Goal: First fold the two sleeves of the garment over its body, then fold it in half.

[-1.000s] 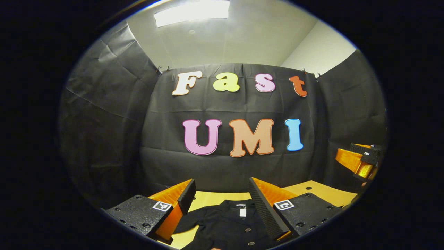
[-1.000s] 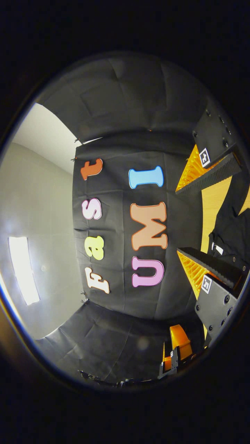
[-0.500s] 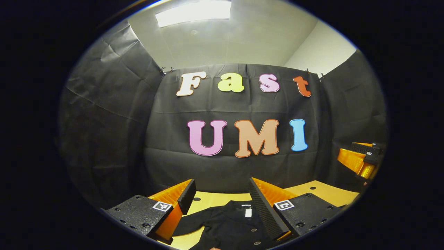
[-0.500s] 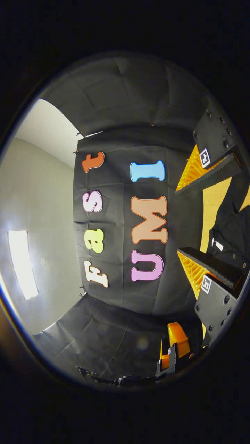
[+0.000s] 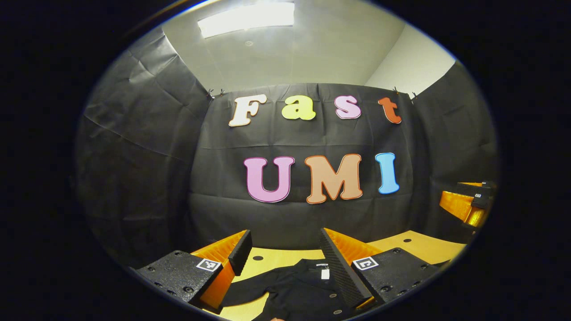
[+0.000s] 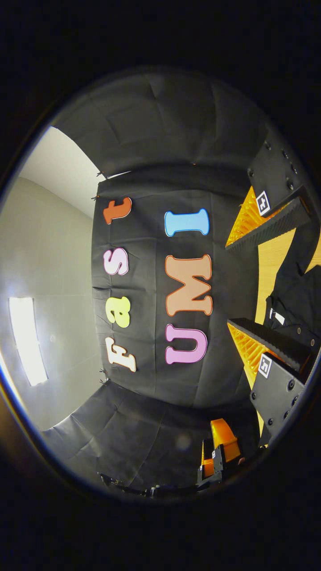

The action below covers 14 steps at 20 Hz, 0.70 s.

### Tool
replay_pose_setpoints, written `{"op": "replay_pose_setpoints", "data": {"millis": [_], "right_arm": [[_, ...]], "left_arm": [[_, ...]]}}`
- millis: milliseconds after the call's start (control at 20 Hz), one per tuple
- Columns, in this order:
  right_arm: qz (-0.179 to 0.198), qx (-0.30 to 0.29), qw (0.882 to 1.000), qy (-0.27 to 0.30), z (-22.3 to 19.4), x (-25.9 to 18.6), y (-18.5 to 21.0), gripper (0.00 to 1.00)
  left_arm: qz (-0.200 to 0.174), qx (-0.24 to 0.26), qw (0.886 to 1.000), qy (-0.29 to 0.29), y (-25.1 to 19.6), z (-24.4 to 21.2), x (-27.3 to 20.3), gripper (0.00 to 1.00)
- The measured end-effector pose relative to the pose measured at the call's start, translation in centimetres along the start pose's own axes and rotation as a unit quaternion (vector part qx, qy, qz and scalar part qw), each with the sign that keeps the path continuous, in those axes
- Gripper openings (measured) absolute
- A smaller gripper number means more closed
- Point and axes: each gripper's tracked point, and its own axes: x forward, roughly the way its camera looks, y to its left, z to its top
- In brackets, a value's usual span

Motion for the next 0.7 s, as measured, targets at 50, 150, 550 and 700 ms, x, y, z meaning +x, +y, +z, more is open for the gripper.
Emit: {"op": "replay_pose_setpoints", "data": {"millis": [50,150,550,700], "right_arm": [[0.000,-0.002,1.000,0.000,-0.1,0.0,0.0,0.95],[0.002,-0.004,1.000,0.003,-0.3,-0.1,0.4,0.95],[0.008,-0.001,1.000,0.006,-0.4,-0.1,0.9,0.95],[0.016,-0.004,1.000,0.009,-0.6,0.2,1.4,0.95]], "left_arm": [[0.001,0.000,1.000,0.000,0.1,0.0,-0.1,0.94],[0.003,-0.001,1.000,-0.001,0.3,0.1,0.0,0.91],[0.001,0.000,1.000,0.006,0.5,-0.7,-0.1,0.92],[0.001,-0.001,1.000,0.006,0.5,-0.8,-0.1,0.92]]}}
